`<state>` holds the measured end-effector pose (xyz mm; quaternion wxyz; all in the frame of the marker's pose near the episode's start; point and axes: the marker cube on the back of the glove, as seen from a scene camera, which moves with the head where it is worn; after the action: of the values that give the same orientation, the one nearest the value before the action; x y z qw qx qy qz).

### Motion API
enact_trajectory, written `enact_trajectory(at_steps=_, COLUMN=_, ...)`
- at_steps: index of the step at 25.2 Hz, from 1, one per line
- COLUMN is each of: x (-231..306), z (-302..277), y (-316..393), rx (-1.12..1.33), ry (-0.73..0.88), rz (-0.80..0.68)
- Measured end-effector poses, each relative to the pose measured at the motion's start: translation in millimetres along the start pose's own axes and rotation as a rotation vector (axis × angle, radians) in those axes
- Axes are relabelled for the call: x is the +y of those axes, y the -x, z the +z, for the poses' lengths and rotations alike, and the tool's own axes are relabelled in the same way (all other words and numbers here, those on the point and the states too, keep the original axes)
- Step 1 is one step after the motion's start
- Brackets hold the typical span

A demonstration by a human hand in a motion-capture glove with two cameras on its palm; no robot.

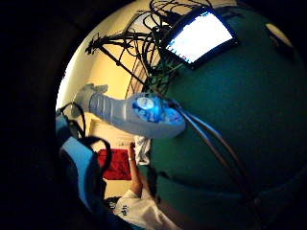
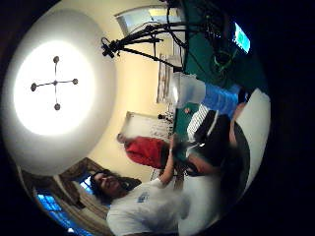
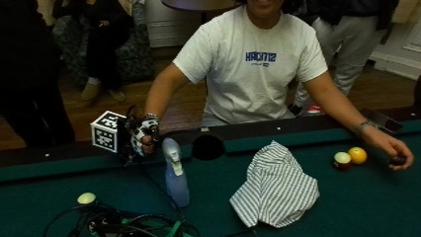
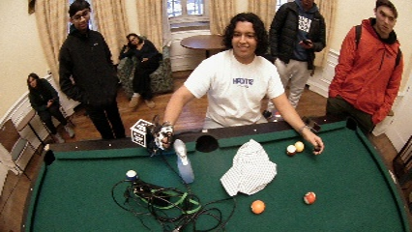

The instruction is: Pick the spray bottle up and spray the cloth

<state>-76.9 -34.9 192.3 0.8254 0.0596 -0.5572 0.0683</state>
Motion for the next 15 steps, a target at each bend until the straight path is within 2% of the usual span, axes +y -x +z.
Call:
enact_trajectory(at_steps=7, x=3.4, z=-1.5, y=-0.6, rx=0.001, ry=0.028, rz=0.007)
enact_trajectory(at_steps=15, x=-5.0, z=23.3, y=1.4, rx=0.068, ry=0.151, rz=-0.003)
